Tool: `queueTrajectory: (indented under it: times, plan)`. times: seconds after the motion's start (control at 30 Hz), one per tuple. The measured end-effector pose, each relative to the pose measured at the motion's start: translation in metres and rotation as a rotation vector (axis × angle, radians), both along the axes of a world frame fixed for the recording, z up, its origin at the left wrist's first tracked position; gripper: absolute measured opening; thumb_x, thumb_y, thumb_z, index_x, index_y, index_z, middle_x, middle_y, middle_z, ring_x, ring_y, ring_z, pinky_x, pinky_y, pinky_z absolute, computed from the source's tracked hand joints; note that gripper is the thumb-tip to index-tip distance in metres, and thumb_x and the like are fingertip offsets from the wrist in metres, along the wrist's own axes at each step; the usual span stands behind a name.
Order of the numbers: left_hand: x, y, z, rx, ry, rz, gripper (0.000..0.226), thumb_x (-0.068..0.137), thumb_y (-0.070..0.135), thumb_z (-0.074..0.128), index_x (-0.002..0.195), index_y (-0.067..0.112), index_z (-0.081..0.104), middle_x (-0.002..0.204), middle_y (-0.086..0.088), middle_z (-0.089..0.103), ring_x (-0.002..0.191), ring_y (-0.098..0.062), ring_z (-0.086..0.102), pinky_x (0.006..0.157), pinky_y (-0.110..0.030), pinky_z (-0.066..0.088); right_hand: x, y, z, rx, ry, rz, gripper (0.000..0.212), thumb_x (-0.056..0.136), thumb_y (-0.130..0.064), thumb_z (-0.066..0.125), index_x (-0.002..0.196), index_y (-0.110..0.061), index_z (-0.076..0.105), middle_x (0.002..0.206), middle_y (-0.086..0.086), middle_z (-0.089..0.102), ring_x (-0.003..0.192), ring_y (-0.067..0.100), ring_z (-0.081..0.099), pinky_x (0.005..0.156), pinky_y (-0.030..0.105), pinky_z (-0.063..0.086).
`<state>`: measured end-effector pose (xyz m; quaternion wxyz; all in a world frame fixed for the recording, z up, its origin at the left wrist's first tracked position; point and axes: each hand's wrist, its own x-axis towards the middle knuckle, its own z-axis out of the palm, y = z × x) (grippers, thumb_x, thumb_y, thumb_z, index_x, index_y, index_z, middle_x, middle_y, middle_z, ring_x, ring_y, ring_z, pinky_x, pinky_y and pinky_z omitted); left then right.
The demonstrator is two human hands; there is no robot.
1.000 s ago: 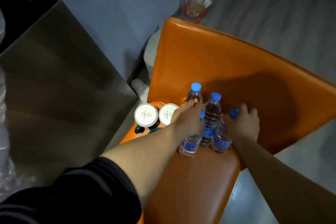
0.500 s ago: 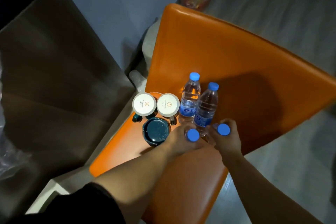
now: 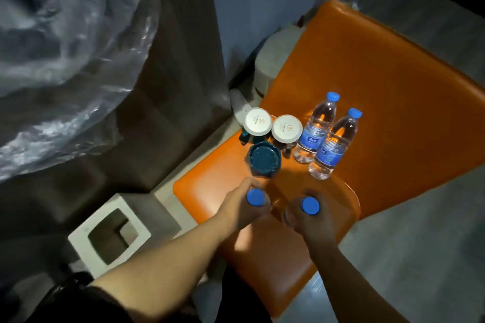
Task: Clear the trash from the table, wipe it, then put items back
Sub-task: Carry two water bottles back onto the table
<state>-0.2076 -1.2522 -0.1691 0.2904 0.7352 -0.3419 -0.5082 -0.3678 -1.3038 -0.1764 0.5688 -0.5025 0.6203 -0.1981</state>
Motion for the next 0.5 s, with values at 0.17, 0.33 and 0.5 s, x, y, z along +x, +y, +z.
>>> queueTrajectory:
  times: [0.17,0.33,0.5]
  plan:
    - [0.026,0.098,0.018,0.022,0.019,0.270,0.036,0.074,0.015,0.078,0.097,0.021,0.051,0.083,0.008,0.061,0.078,-0.014,0.058,0.065,-0.022,0.049,0.037,0.069,0.014,0.008,0.013,0.198,0.023,0.077,-0.014,0.074,0.094,-0.022,0.060,0.092,0.012,0.065,0.088,0.033,0.062,0.084,0.050,0.052]
    - [0.040,0.230,0.031,0.038,-0.027,0.508,0.037,0.070,0.014,0.078,0.096,0.021,0.053,0.081,0.016,0.059,0.079,-0.015,0.058,0.078,-0.037,0.054,0.069,0.171,0.031,-0.036,-0.041,0.335,0.030,0.077,-0.002,0.071,0.081,-0.027,0.055,0.079,0.005,0.062,0.075,0.023,0.057,0.077,0.044,0.050]
    - [0.036,0.370,0.044,0.082,-0.075,0.796,0.044,0.070,0.015,0.080,0.104,0.018,0.054,0.086,0.011,0.054,0.087,-0.023,0.059,0.084,-0.045,0.055,0.083,0.281,0.046,-0.008,-0.036,0.623,0.023,0.081,-0.016,0.072,0.093,-0.026,0.056,0.086,-0.007,0.061,0.083,0.016,0.060,0.080,0.030,0.052]
